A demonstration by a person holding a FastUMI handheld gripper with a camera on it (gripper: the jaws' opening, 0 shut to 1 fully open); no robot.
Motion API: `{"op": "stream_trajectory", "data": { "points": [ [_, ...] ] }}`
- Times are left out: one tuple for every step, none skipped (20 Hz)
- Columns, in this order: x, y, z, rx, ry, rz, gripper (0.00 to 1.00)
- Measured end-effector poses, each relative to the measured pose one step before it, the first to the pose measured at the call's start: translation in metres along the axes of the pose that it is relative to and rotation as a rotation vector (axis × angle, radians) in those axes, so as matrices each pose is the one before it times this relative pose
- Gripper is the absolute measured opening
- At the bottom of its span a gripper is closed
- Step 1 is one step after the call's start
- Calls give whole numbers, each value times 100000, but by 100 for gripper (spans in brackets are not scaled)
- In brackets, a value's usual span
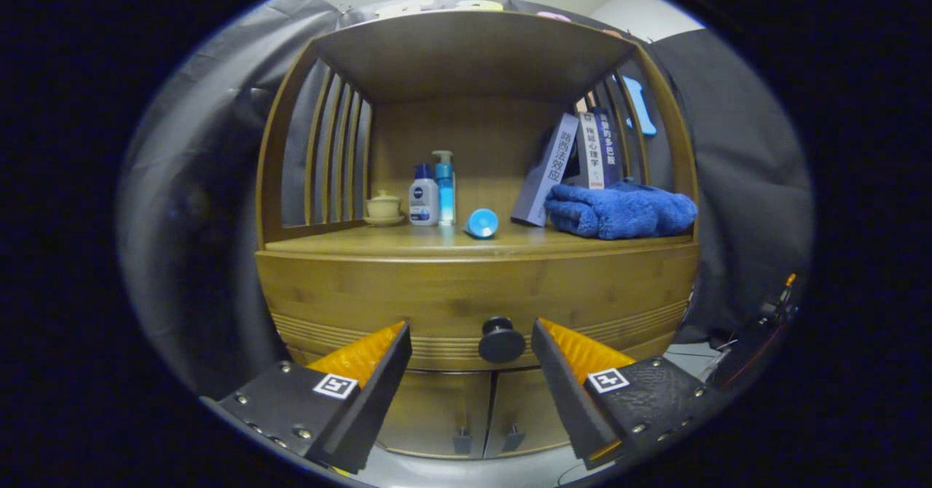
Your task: Pull open the drawer, take out the items inside it, and place them on the countertop above the cabinet.
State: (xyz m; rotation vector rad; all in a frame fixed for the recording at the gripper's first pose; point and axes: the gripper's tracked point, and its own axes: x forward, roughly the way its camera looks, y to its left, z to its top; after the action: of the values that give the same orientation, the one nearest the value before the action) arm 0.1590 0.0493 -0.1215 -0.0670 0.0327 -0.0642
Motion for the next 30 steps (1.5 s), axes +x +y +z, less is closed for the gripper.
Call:
{"op": "stream_trajectory", "data": {
  "points": [
    [-977,178,472,-1533,798,193,99],
    [-977,156,551,-2048,979,-98,99],
    [-993,81,614,-1799,594,246,99],
    [-920,137,867,-1583,534,456,99],
    [-985,112,908,-985,413,558,99],
    [-1005,256,973,-734,97,813,99],
    [-898,76,1113,-716,-309,749,99],
    [-871,0,1068,-557,-117,617,98],
    [-910,-40,1055,123,-314,496,97],
    [-826,-89,988,304,-281,403,96],
    [-849,-85,1129,655,-658,311,96],
    [-915,32,1084,1183,-627,595,96],
    [-805,9,1166,1243,-1007,348,96],
    [-890,-194,930,557,-665,-41,96],
    [-896,-242,815,-101,-465,-573,96],
    [-797,-354,671,-535,-249,-1004,96],
    [-833,-344,486,-582,-295,-729,96],
    [-870,-206,384,-331,-250,-667,96],
    [-795,-191,149,-264,254,-569,96],
    [-772,-189,-118,-506,343,-738,96],
    [-716,-320,-226,-1047,690,-1021,96],
    [-680,-186,-506,-1307,806,-600,96],
    [-669,-157,-714,-1636,1206,-509,96],
    [-355,-25,-905,-1570,1251,-497,96],
    [-388,98,-635,-371,323,328,96],
    [-184,327,-590,556,-333,664,96],
    [-208,144,-557,1139,-205,423,96],
    [-179,-69,-633,1113,-89,-408,96],
    [-188,-71,-490,1038,490,-347,96],
    [23,103,-292,1103,66,180,96]
  ]
}}
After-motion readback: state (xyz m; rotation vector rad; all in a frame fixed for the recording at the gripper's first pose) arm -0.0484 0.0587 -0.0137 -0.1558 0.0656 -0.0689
